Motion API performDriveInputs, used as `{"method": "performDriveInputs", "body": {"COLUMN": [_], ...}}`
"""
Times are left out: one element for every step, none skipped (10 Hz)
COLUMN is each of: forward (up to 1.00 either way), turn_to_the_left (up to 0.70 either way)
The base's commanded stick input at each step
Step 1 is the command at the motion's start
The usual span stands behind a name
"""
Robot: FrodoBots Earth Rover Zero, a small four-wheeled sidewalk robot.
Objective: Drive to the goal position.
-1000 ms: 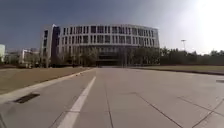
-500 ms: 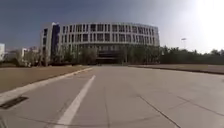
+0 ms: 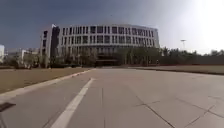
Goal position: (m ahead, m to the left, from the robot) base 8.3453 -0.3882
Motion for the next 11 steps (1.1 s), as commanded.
{"method": "performDriveInputs", "body": {"forward": [0.70,0.70,0.70,0.70,0.70,0.70,0.70,0.70,0.70,0.70,0.70], "turn_to_the_left": [0.02,0.02,0.02,0.02,0.02,0.02,0.02,0.02,0.02,0.02,0.02]}}
